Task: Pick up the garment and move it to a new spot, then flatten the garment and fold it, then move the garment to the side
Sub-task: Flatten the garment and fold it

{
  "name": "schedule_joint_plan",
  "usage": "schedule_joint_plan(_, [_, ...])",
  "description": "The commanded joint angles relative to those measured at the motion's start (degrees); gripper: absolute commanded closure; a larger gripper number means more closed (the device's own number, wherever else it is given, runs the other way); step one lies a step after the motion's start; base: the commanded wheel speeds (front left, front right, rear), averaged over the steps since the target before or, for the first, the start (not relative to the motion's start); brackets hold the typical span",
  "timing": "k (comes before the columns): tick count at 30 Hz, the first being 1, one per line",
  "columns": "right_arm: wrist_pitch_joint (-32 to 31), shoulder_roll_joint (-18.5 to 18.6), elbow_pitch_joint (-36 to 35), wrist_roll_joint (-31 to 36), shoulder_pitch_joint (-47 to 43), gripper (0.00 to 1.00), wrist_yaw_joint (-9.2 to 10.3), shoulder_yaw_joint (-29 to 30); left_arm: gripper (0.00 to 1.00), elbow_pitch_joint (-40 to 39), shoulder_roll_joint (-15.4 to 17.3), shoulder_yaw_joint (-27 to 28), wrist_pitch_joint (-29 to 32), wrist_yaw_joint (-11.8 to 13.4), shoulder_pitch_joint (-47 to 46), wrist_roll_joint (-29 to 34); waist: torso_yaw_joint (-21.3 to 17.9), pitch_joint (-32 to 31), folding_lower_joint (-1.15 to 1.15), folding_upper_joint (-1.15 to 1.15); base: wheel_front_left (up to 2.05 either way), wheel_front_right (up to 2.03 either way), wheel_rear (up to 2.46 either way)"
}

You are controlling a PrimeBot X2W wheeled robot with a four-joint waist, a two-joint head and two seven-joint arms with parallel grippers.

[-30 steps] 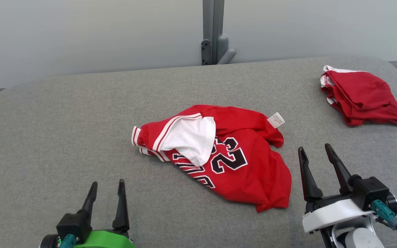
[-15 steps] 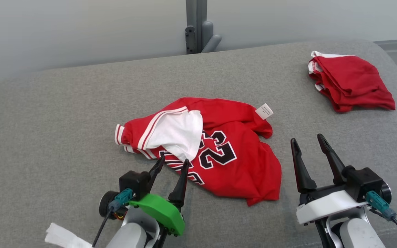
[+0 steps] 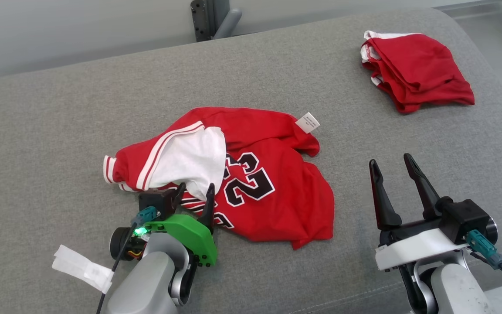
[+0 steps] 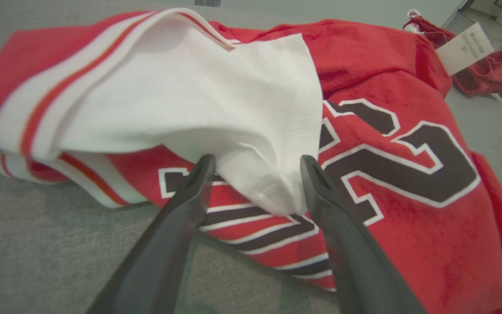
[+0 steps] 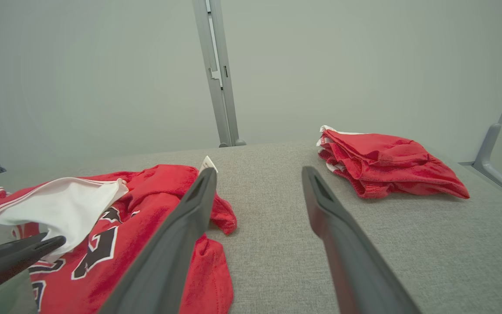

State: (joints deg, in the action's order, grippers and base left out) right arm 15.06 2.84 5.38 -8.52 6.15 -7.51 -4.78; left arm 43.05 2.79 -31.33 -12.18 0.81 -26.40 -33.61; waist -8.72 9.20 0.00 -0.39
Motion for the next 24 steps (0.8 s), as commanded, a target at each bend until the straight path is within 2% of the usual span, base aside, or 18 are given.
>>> schedule_joint_plan(1, [0.14,0.10,-0.23,-0.27,0.67,0.00,0.04,0.18,0.00,1.47,0.23,-0.20,-0.31,0.80,-1.54,-1.22,-1.32,1.35,0.00,0.39,0.00,0.00,0.00])
schedule_joint_plan(2, [0.14,0.11,-0.22,-0.27,0.75,0.00,0.04,0.28,0.00,2.56,0.23,-0.42,-0.35,1.12,-2.06,-1.41,-1.43,1.47,0.00,0.39,0.00,0.00,0.00])
schedule_joint_plan(3, [0.14,0.09,-0.20,-0.26,0.81,0.00,0.04,0.34,0.11,3.58,0.24,-0.69,-0.48,1.57,-2.64,-1.71,-1.53,1.57,0.00,0.39,0.00,0.00,0.00])
schedule_joint_plan(4, [0.14,0.09,-0.20,-0.26,0.81,0.00,0.04,0.34,0.11,3.58,0.24,-0.69,-0.48,1.57,-2.64,-1.71,-1.53,1.57,0.00,0.39,0.00,0.00,0.00])
schedule_joint_plan(5, [0.14,0.09,-0.17,-0.26,0.86,0.00,0.04,0.41,0.47,4.50,0.23,-1.10,-0.56,1.94,-3.23,-1.85,-1.60,1.63,0.00,0.39,0.00,0.00,0.00])
schedule_joint_plan(6, [0.14,0.10,-0.18,-0.29,0.91,0.00,0.04,0.50,0.71,5.13,0.23,-1.43,-0.81,2.10,-3.66,-2.09,-1.64,1.69,0.00,0.39,0.00,0.00,0.00])
schedule_joint_plan(7, [0.14,0.10,-0.22,-0.33,0.93,0.00,0.04,0.62,0.91,5.50,0.23,-1.53,-1.07,2.11,-3.94,-2.62,-1.64,1.73,0.00,0.39,0.00,0.00,0.00])
schedule_joint_plan(8, [0.14,0.10,-0.28,-0.37,0.93,0.00,0.04,0.74,1.00,5.90,0.24,-1.64,-1.41,2.15,-4.17,-2.89,-1.58,1.73,0.00,0.39,0.00,0.00,0.00])
schedule_joint_plan(17, [0.14,0.11,-0.43,-0.43,0.38,0.00,0.04,1.44,1.00,5.39,0.23,-1.42,-3.10,3.01,-5.25,-2.38,0.38,0.81,0.00,0.39,0.00,0.00,0.00])
schedule_joint_plan(24, [0.14,0.10,-0.25,-0.03,-0.91,0.00,0.04,2.59,1.00,-11.16,2.73,6.63,-3.01,5.24,-0.26,4.80,3.99,-1.29,0.00,0.39,0.00,0.00,0.00])
